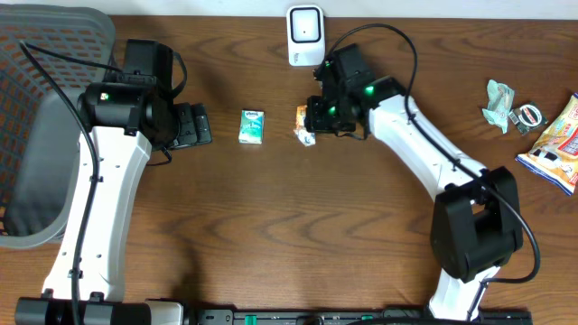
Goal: Scan the item barcode
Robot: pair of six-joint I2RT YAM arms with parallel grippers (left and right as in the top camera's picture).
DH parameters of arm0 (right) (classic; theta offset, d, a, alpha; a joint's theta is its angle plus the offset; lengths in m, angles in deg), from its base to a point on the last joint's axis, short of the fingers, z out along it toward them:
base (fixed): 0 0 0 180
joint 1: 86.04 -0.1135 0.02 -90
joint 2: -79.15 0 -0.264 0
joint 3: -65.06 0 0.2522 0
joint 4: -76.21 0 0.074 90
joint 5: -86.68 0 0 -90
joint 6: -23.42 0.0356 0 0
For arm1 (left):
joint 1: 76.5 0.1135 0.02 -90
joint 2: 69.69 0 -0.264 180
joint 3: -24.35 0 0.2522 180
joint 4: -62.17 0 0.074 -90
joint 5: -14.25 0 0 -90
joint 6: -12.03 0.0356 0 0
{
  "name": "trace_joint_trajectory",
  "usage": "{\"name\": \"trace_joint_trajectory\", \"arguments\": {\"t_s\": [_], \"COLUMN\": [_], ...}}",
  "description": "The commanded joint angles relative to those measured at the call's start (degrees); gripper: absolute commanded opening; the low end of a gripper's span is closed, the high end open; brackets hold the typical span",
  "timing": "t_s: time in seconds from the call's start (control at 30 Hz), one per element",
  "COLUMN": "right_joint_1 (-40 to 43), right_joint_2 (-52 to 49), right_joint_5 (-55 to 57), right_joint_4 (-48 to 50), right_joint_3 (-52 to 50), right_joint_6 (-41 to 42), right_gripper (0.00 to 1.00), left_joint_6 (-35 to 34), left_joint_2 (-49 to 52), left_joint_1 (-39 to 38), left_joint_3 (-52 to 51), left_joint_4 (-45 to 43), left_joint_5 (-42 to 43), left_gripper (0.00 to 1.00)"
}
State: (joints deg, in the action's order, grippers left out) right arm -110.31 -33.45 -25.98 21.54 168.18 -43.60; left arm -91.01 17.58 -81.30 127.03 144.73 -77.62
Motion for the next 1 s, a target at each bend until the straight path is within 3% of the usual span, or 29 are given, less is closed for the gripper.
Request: {"name": "trace_joint_trajectory", "arguments": {"t_s": [0.0,0.2,0.33,0.5,0.57,0.7,0.97], "right_joint_1": [1.6,4.1,6.6,11.3,13.4,16.8,15.3], "right_joint_2": [-3.2,-8.3,-11.0,-10.4,-10.2,-9.1,-6.6], "right_joint_5": [-18.6,-27.3,-26.7,-18.3,-16.0,-11.8,-11.1], "right_joint_4": [-0.2,2.3,2.1,-1.6,-4.5,-11.7,-15.9], "right_joint_3": [-1.7,-5.7,-7.2,-6.8,-5.6,-1.4,2.0], "right_joint_6": [-7.7,-9.1,-12.2,-14.1,-14.1,-17.4,-19.5], "right_gripper": [0.01,0.01,0.01,0.02,0.11,0.41,0.48], "left_joint_6": [0.8,0.8,0.8,0.8,0.8,0.8,0.8], "left_joint_2": [0.1,0.1,0.1,0.1,0.1,0.1,0.1], "left_joint_1": [0.3,0.3,0.3,0.3,0.3,0.3,0.3], "left_joint_3": [-0.1,-0.1,-0.1,-0.1,-0.1,-0.1,-0.1], "left_joint_4": [0.2,0.2,0.2,0.2,0.2,0.2,0.2], "left_joint_5": [-0.6,-0.6,-0.6,-0.6,-0.6,-0.6,-0.6], "left_gripper": [0.97,0.98,0.98,0.98,0.98,0.98,0.98]}}
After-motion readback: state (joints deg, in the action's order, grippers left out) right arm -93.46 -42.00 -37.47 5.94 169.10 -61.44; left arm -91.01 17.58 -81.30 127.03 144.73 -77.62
